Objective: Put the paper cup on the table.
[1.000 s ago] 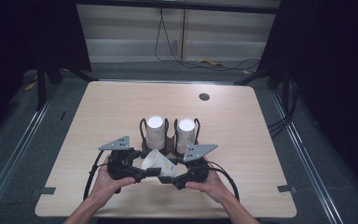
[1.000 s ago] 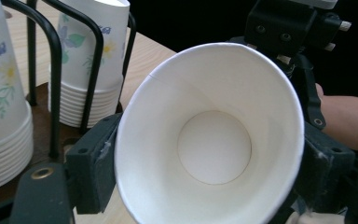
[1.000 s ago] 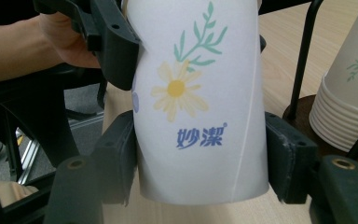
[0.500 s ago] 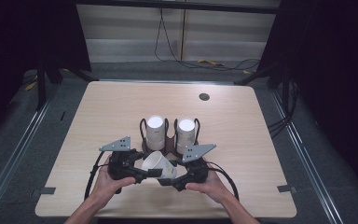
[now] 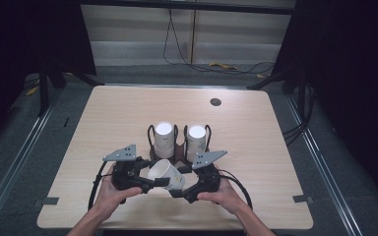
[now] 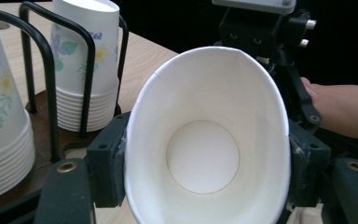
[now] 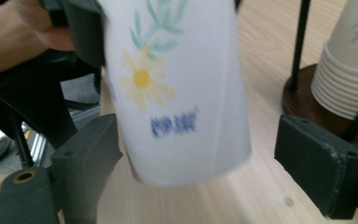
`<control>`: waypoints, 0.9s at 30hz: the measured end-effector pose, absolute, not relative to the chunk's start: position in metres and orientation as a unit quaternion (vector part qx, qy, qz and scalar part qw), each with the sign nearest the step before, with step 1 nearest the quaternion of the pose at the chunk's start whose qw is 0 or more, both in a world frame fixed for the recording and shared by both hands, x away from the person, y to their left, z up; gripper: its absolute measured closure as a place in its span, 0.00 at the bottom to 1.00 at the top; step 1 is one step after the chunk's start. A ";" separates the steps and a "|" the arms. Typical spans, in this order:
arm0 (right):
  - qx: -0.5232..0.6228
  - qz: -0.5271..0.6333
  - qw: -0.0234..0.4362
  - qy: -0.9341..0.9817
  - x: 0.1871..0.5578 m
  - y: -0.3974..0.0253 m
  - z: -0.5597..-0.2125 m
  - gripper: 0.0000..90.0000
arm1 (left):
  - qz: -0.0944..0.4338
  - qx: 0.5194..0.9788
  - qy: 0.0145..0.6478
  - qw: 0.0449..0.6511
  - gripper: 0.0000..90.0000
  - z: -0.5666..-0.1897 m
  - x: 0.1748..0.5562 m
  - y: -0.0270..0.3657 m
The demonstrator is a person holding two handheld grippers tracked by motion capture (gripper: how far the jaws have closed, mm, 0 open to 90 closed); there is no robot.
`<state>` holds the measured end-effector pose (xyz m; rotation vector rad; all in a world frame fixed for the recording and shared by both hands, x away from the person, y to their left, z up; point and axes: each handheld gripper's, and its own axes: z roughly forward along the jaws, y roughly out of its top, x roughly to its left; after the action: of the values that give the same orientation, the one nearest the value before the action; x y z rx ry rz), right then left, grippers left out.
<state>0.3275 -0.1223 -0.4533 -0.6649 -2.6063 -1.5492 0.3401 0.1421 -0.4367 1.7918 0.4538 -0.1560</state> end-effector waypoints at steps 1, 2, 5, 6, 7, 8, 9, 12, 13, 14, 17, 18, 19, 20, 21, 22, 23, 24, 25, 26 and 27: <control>-0.217 -0.495 0.016 -0.841 0.328 -0.123 -0.453 0.16 | -0.066 0.772 0.197 0.600 0.34 -0.436 0.340 0.143; -0.219 -0.492 0.016 -0.843 0.328 -0.124 -0.454 0.16 | -0.066 0.771 0.197 0.602 0.33 -0.436 0.340 0.145; -0.227 -0.478 0.003 -0.849 0.326 -0.127 -0.455 0.17 | -0.062 0.770 0.204 0.601 0.33 -0.433 0.342 0.151; -0.228 -0.474 0.002 -0.850 0.326 -0.128 -0.456 0.17 | -0.058 0.769 0.207 0.602 0.33 -0.432 0.343 0.154; -0.233 -0.469 0.001 -0.852 0.326 -0.130 -0.457 0.17 | -0.055 0.770 0.207 0.601 0.33 -0.432 0.343 0.156; -0.234 -0.467 0.001 -0.852 0.325 -0.131 -0.457 0.17 | -0.052 0.769 0.210 0.602 0.33 -0.431 0.343 0.158; -0.238 -0.465 0.000 -0.853 0.325 -0.133 -0.457 0.17 | -0.046 0.771 0.211 0.599 0.33 -0.431 0.344 0.160; -0.247 -0.459 -0.008 -0.853 0.325 -0.139 -0.457 0.17 | -0.034 0.772 0.228 0.592 0.33 -0.431 0.347 0.165; -0.250 -0.459 -0.010 -0.852 0.325 -0.141 -0.456 0.17 | -0.029 0.775 0.233 0.587 0.33 -0.431 0.348 0.167; -0.253 -0.459 -0.013 -0.852 0.325 -0.143 -0.456 0.17 | -0.028 0.775 0.238 0.585 0.33 -0.432 0.349 0.168; -0.260 -0.458 -0.020 -0.850 0.326 -0.148 -0.455 0.18 | -0.018 0.777 0.250 0.577 0.33 -0.432 0.351 0.173; -0.262 -0.458 -0.022 -0.849 0.326 -0.149 -0.455 0.18 | -0.012 0.781 0.251 0.572 0.33 -0.432 0.351 0.174; -0.267 -0.456 -0.024 -0.849 0.326 -0.149 -0.454 0.18 | -0.008 0.782 0.251 0.570 0.32 -0.431 0.351 0.175; -0.267 -0.456 -0.025 -0.849 0.325 -0.149 -0.454 0.18 | -0.001 0.785 0.251 0.567 0.32 -0.431 0.350 0.177; -0.266 -0.457 -0.027 -0.848 0.324 -0.149 -0.454 0.18 | 0.000 0.785 0.253 0.566 0.32 -0.431 0.349 0.178; -0.267 -0.456 -0.028 -0.849 0.324 -0.149 -0.453 0.18 | 0.003 0.786 0.255 0.563 0.32 -0.431 0.349 0.180; -0.268 -0.456 -0.028 -0.848 0.323 -0.149 -0.453 0.18 | 0.008 0.787 0.257 0.561 0.32 -0.431 0.349 0.181; -0.269 -0.455 -0.029 -0.849 0.323 -0.150 -0.453 0.18 | 0.012 0.787 0.259 0.559 0.32 -0.430 0.349 0.182; -0.272 -0.451 -0.031 -0.849 0.323 -0.151 -0.453 0.18 | 0.015 0.789 0.261 0.556 0.31 -0.430 0.349 0.184; -0.276 -0.450 -0.034 -0.849 0.323 -0.152 -0.453 0.19 | 0.016 0.789 0.263 0.555 0.31 -0.430 0.349 0.185; -0.280 -0.446 -0.039 -0.849 0.323 -0.154 -0.452 0.20 | 0.019 0.789 0.267 0.553 0.31 -0.430 0.349 0.187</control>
<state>0.3229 -0.1538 -0.4521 -0.9010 -2.7359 -1.4366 0.3492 0.1865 -0.4303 1.8665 0.6302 0.0458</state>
